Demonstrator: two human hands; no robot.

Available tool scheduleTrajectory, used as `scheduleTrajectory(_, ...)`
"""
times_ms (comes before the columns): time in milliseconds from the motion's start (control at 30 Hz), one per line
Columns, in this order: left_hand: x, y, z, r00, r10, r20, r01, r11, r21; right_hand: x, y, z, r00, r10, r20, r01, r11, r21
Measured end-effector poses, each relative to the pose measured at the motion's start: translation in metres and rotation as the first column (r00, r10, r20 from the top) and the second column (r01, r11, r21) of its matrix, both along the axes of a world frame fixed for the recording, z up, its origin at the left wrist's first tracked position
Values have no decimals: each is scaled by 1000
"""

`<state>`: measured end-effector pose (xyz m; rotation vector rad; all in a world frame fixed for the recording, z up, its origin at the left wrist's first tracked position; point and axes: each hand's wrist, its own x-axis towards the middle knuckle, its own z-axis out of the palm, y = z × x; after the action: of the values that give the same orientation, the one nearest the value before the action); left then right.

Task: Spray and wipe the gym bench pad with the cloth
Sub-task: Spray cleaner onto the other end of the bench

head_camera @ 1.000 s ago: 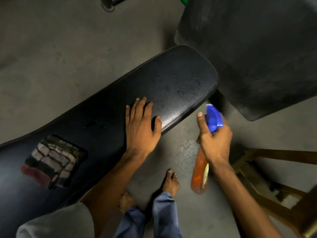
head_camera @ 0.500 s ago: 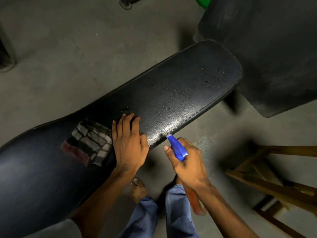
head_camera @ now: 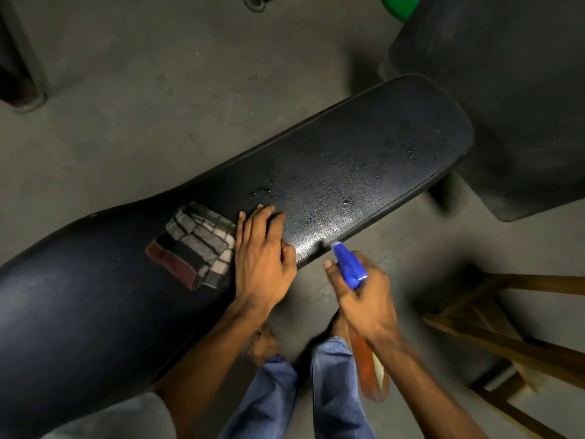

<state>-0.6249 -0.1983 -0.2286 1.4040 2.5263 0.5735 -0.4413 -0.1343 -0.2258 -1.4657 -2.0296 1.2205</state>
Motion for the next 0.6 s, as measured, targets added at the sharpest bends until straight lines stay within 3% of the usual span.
scheduleTrajectory(167, 3, -24, 11, 993, 6, 119, -28, 982, 187, -22, -20, -2, 999, 12, -53, -16, 997, -69)
scheduleTrajectory(333, 14, -61, 27, 971, 54, 234, -126, 945, 303, -60, -15, 28, 983, -24, -182, 20, 999, -26)
scheduleTrajectory(500, 26, -103, 24, 933, 46, 357, -142, 958, 249, -130, -16, 79, 948, 102, -302, -129, 989, -71)
scheduleTrajectory(600, 24, -111, 41, 883, 75, 463, -195, 957, 215, -172, -30, 111, 893, 200, -404, -294, 938, -185)
